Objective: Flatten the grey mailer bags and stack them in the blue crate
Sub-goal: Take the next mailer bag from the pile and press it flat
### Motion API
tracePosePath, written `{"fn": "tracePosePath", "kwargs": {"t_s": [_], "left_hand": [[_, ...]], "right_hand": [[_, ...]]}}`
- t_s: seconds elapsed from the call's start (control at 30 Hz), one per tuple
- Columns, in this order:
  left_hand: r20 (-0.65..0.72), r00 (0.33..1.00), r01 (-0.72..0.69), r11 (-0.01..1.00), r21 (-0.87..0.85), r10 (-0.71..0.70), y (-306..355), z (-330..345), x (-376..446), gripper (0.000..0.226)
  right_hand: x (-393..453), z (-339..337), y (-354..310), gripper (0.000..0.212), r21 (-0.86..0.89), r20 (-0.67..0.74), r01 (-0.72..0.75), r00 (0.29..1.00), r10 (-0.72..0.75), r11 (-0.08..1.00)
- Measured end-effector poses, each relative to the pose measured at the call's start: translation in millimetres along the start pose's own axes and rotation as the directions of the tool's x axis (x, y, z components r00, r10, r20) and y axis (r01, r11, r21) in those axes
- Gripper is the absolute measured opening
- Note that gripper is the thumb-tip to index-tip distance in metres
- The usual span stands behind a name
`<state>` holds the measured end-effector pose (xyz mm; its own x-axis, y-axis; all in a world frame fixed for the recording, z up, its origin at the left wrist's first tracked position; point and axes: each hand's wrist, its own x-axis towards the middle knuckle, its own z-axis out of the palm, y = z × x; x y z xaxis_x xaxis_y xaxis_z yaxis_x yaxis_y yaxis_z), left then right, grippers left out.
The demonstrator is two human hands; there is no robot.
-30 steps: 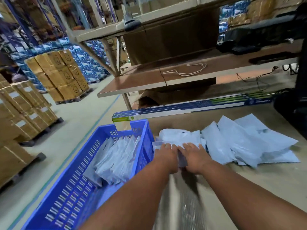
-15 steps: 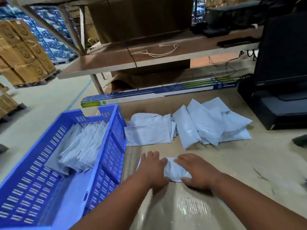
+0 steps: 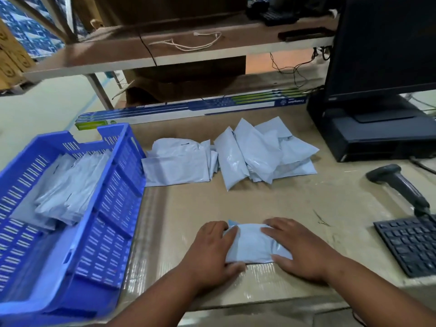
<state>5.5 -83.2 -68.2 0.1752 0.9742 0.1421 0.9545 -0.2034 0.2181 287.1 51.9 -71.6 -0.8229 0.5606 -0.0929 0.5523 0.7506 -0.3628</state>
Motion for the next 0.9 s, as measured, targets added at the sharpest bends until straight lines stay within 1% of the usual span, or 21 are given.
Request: {"fn": "tracePosePath", "kwargs": {"t_s": [0.07, 0.13, 0.23, 0.3, 0.37, 0.43, 0.53, 0.6, 0.7, 0.9], "left_hand": [[-0.031, 0.999, 0.018, 1.000, 0.018, -0.017, 1.8, -2.7, -1.6, 0.083], [-0.073, 0.994, 0.084, 0.996, 0.028, -0.082, -1.3, -6.2, -5.5, 0.074], [-0.169, 0.975, 0.150, 0.988, 0.038, -0.142, -14.7, -5.7, -14.1, 0.060], [-0.200, 0.971, 0.144, 0.987, 0.065, -0.128, -21.2, -1.5, -18.9, 0.057], [-0.202, 0.974, 0.119, 0.989, 0.087, -0.099, -22.1, 4.3, -21.3, 0.055], [-0.178, 0.980, 0.107, 0.991, 0.077, -0.092, -20.8, 9.3, -21.9, 0.055], [-0.139, 0.983, 0.127, 0.991, 0.032, -0.121, -23.4, 19.0, -24.9, 0.056], [-0.098, 0.981, 0.167, 0.986, 0.019, -0.165, -24.9, 26.3, -28.8, 0.061], [-0.067, 0.973, 0.222, 0.975, 0.008, -0.221, -25.7, 35.3, -33.4, 0.065], [-0.044, 0.964, 0.265, 0.964, 0.035, -0.263, -24.2, 40.7, -32.8, 0.069]], "right_hand": [[-0.6, 0.4, -0.1, 0.068, -0.023, -0.038, 0.003, 0.999, -0.004, 1.000], [2.3, -2.4, -8.2, 0.062, -0.038, -0.129, -0.003, 0.992, -0.002, 0.999], [16.6, -7.5, -39.8, 0.052, -0.054, -0.277, 0.020, 0.960, -0.034, 0.998], [31.2, -5.8, -69.0, 0.049, -0.083, -0.308, 0.039, 0.949, -0.063, 0.996], [48.2, 3.8, -94.3, 0.051, -0.154, -0.270, 0.039, 0.960, -0.080, 0.987], [64.1, 16.1, -111.2, 0.055, -0.205, -0.204, 0.020, 0.977, -0.062, 0.979], [78.6, 29.6, -121.8, 0.063, -0.220, -0.137, -0.025, 0.990, -0.005, 0.975], [83.1, 36.3, -125.3, 0.072, -0.212, -0.094, -0.045, 0.995, 0.025, 0.976], [82.9, 45.9, -127.8, 0.073, -0.205, -0.080, -0.063, 0.996, 0.047, 0.977], [83.1, 49.8, -126.1, 0.069, -0.230, -0.080, -0.080, 0.995, 0.063, 0.970]]}}
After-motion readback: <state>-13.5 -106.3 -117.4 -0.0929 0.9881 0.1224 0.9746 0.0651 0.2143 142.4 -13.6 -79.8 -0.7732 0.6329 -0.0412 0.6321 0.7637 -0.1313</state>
